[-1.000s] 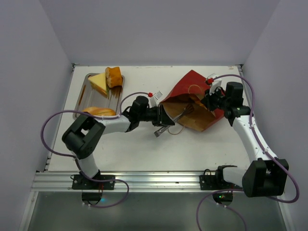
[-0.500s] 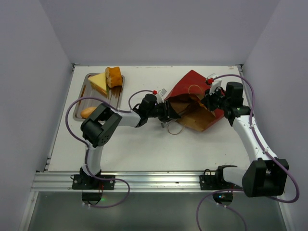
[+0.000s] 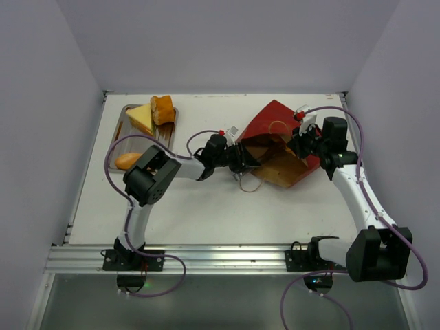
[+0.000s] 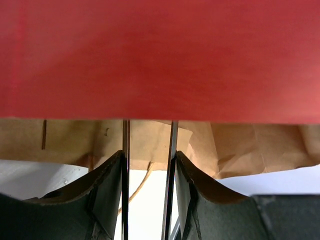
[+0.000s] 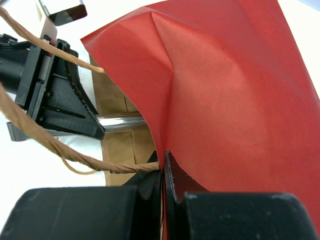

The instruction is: Take the fake bread out of the paper bag

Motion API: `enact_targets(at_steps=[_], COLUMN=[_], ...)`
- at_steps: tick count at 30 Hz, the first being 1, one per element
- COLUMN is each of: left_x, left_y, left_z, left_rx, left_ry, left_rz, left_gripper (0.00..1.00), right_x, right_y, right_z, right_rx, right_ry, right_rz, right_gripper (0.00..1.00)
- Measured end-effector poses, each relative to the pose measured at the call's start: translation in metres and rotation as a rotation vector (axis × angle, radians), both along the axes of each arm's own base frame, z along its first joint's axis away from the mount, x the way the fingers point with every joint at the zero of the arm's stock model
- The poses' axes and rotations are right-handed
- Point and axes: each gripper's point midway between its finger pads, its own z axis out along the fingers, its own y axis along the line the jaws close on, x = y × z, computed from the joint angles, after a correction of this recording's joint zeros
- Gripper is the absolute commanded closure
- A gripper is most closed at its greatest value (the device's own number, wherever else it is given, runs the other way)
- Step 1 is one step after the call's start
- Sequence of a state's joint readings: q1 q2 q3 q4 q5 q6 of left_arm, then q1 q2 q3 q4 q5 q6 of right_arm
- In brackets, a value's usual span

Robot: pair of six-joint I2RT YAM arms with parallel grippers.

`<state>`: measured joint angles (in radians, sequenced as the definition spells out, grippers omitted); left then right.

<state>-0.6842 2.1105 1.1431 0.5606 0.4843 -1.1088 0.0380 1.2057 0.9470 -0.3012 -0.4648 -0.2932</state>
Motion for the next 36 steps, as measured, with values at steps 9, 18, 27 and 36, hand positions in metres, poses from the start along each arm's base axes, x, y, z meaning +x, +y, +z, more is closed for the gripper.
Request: enact_targets(at_steps=[9,18,27,36], left_x=[0.005,0.004,0.003,0.001], left_y=[-0.009,-0.016,-0.019,-0.019], left_z=[-0.009,0.004,0.010,0.010], left_rx=[-0.048,-0.121,-0.154,-0.172], left_ry=[0.064,0.085,0.084,0.079], left_rz=[0.012,-0.007,-0.022,-0.029], left_gripper=[0.53,0.53,0.53,0.53], right_x=[0.000,0.000,0.000,0.000], right_y=[0.000,0.000,0.000,0.000], right_z=[0.000,0.000,0.000,0.000], right_rx=[0.000,-0.001,-0.001,0.000], right_ry=[0.000,0.000,0.000,0.000], right_rz=[-0.001,-0.001,-0.001,-0.001], right_gripper=[0.98,0.98,0.98,0.98])
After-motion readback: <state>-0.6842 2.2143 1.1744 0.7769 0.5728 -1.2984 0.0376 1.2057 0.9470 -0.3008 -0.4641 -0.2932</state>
